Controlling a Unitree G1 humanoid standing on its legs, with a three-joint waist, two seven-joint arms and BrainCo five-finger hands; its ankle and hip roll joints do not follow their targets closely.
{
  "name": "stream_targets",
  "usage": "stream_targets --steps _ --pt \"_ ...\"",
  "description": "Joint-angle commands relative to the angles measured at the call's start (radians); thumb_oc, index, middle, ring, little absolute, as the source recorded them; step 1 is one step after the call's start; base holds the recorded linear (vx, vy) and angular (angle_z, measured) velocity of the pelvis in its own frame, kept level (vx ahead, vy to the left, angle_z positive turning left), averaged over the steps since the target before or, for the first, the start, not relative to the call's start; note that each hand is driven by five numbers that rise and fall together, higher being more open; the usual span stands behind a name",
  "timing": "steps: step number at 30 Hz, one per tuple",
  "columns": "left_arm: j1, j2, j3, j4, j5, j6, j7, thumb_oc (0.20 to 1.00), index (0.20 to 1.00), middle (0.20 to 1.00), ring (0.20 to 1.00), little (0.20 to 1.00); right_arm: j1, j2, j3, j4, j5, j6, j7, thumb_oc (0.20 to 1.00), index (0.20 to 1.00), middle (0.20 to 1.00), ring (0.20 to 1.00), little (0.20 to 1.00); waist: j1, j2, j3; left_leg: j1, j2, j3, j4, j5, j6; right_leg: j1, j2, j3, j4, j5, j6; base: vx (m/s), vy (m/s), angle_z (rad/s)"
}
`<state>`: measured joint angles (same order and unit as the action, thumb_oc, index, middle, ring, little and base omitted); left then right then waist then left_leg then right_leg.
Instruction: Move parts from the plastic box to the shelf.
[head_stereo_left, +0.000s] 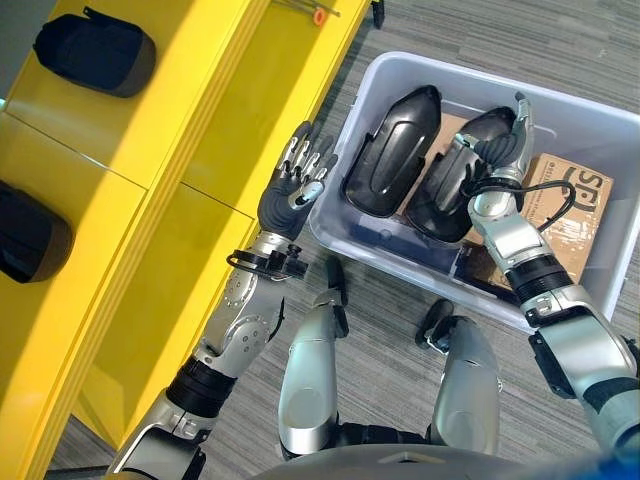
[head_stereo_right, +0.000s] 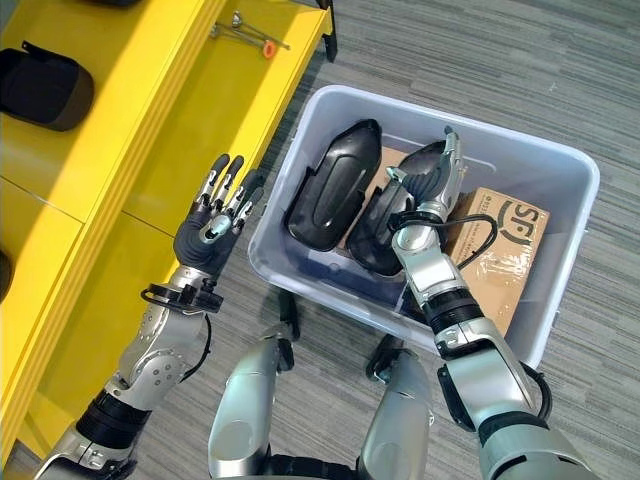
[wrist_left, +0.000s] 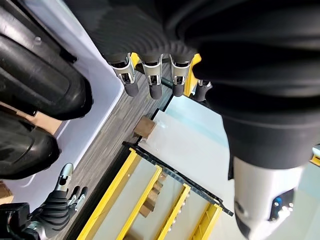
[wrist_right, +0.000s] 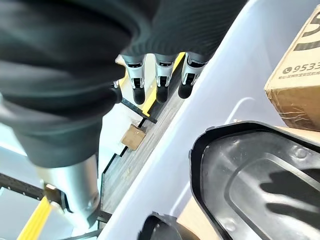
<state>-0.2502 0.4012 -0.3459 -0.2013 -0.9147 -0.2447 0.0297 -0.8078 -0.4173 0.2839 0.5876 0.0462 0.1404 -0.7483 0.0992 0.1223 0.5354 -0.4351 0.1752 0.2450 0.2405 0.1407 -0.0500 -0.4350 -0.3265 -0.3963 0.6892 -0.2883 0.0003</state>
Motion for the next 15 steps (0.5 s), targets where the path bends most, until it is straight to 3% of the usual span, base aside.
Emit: stream_targets --steps 1,3,6,11,15 --pt "0.003 -0.005 -0.004 -0.060 0.003 -0.068 -0.018 1.000 1.000 1.000 1.000 1.000 -0.010 -0.021 -0.012 -0.024 0.043 -0.033 -0.080 1.000 1.000 1.000 1.000 1.000 -0.001 0.003 -0.015 0.078 -0.018 0.018 0.014 -0.150 -0.004 0.040 0.020 0.047 -0.062 0.053 0.054 0.00 0.000 0.00" --pt "0.007 -0.006 -0.004 -0.056 0.002 -0.072 -0.010 1.000 1.000 1.000 1.000 1.000 0.042 -0.002 -0.019 -0.058 0.120 -0.024 -0.025 1.000 1.000 1.000 1.000 1.000 -0.015 0.000 -0.015 0.082 -0.017 0.023 0.005 -0.150 -0.005 0.039 0.026 0.055 -0.075 0.059 0.057 0.00 0.000 0.00" --pt "0.015 -0.017 -0.010 -0.047 0.026 -0.081 -0.009 1.000 1.000 1.000 1.000 1.000 0.127 0.049 0.019 -0.105 0.188 -0.011 -0.037 1.000 1.000 1.000 1.000 1.000 -0.031 -0.006 -0.015 0.093 -0.015 0.038 -0.016 -0.145 -0.006 0.041 0.035 0.067 -0.108 0.073 0.061 -0.03 0.039 -0.07" --pt "0.011 -0.030 -0.012 -0.018 0.032 -0.114 -0.008 1.000 1.000 1.000 1.000 1.000 0.199 0.120 0.053 -0.085 0.296 -0.058 0.027 1.000 1.000 1.000 1.000 1.000 -0.051 -0.002 -0.015 0.104 -0.013 0.059 -0.038 -0.136 -0.007 0.039 0.037 0.081 -0.134 0.088 0.065 -0.03 0.061 -0.20" --pt "0.002 -0.034 -0.007 -0.012 0.026 -0.101 -0.012 1.000 1.000 1.000 1.000 1.000 0.197 0.147 0.049 -0.042 0.381 -0.084 0.072 1.000 1.000 1.000 1.000 1.000 -0.044 -0.001 -0.015 0.108 -0.018 0.055 -0.042 -0.133 -0.009 0.045 0.036 0.076 -0.133 0.087 0.064 -0.02 0.003 0.00"
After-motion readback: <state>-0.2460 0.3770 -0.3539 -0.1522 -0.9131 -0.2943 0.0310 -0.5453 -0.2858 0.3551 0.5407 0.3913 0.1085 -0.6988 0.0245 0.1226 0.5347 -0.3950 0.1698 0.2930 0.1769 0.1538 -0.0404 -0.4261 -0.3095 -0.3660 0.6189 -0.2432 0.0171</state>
